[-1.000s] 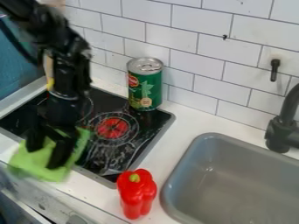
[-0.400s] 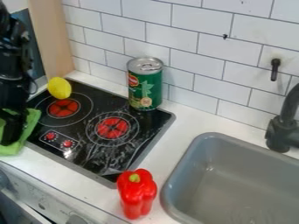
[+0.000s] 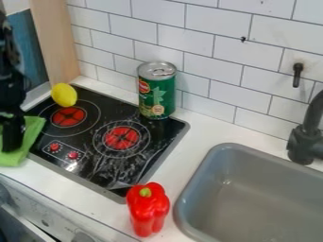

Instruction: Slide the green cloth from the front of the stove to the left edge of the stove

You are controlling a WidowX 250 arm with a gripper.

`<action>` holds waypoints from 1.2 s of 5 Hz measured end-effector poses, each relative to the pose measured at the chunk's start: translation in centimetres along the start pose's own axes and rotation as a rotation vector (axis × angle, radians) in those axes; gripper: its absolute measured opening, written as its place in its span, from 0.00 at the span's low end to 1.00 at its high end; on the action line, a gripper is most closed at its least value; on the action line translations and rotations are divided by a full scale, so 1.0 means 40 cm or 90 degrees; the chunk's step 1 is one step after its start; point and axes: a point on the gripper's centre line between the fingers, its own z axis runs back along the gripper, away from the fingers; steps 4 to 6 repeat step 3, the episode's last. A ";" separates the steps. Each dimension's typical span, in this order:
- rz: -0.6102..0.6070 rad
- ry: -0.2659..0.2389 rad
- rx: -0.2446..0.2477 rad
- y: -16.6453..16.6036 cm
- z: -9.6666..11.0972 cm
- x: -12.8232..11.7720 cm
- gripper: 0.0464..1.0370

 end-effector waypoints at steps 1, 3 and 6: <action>-0.017 -0.059 -0.031 -0.047 0.068 -0.022 0.96; -0.063 -0.074 0.054 -0.167 0.222 -0.104 0.96; -0.063 -0.074 0.054 -0.167 0.222 -0.104 0.96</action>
